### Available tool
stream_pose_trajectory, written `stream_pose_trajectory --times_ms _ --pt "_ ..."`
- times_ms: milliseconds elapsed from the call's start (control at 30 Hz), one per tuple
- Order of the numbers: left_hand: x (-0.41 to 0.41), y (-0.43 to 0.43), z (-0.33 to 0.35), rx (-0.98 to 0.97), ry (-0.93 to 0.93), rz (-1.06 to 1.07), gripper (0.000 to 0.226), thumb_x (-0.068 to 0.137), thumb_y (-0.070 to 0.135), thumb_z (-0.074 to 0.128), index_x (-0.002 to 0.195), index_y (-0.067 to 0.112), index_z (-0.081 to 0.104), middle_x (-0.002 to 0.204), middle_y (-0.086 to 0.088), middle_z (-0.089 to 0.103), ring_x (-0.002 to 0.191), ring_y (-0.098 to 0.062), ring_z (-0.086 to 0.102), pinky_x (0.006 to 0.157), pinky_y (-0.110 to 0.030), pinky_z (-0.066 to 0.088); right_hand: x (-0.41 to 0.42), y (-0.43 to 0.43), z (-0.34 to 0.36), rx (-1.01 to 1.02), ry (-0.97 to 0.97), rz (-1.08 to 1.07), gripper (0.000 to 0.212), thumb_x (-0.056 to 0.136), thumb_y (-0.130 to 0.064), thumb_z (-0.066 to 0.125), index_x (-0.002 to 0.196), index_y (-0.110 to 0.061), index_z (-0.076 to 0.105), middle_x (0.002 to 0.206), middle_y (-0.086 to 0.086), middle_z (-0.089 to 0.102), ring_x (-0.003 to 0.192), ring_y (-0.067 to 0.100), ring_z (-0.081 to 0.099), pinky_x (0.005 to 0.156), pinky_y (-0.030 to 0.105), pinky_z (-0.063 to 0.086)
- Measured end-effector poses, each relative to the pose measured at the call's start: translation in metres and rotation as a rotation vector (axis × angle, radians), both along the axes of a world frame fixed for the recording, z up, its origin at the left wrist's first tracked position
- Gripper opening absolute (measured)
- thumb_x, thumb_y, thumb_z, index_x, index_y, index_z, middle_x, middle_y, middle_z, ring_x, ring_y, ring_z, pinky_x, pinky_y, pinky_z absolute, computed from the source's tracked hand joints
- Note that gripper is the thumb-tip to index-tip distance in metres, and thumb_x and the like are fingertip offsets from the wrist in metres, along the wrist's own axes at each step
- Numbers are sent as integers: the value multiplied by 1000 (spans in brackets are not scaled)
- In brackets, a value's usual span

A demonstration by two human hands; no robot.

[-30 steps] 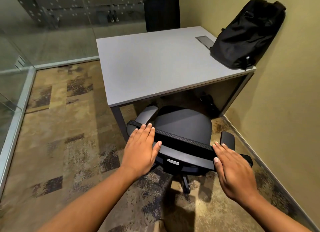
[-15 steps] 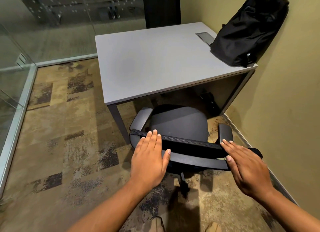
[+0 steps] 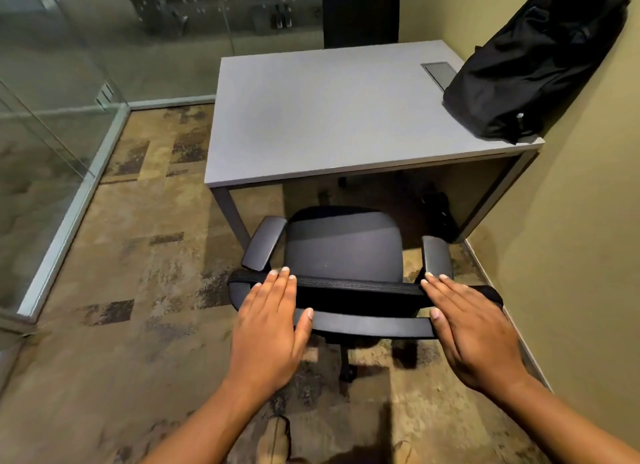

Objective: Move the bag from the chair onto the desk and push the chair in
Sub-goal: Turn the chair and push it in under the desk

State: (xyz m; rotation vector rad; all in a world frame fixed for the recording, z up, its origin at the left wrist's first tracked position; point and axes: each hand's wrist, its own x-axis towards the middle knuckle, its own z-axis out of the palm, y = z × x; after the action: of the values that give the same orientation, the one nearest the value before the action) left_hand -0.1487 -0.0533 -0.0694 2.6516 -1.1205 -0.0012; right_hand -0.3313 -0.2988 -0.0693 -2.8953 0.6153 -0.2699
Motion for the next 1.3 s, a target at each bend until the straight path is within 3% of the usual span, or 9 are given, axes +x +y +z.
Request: stream_pose_trajectory --times_ms 267,433,700,1300 --pt "-36 -24 -1 12 -6 89 63 98 50 20 145 12 35 154 -6 33 143 -18 21 117 -37 17 -13 -40 0 -16 19 104 51 99 -41 24 141 -22 46 146 -5 48 139 10 38 114 30 27" --pt "-40 -31 -2 -2 8 121 63 96 52 22 142 11 40 150 -6 39 142 -19 26 113 -38 22 -14 -33 -2 -30 41 -2 55 100 -41 18 140 -18 47 146 0 48 141 18 36 117 39 24" --pt "-33 -25 -2 16 -3 98 63 97 51 22 144 12 36 152 -6 36 142 -19 23 115 -35 15 -12 -19 2 -36 53 -42 57 97 -44 23 140 -17 47 145 2 50 140 22 38 115 41 27" --pt "-20 -44 -2 14 -14 101 67 97 54 16 145 12 35 152 -6 35 143 -19 23 115 -35 18 5 -37 8 -24 30 -46 55 96 -39 23 136 -16 52 141 1 54 138 20 41 115 40 30"
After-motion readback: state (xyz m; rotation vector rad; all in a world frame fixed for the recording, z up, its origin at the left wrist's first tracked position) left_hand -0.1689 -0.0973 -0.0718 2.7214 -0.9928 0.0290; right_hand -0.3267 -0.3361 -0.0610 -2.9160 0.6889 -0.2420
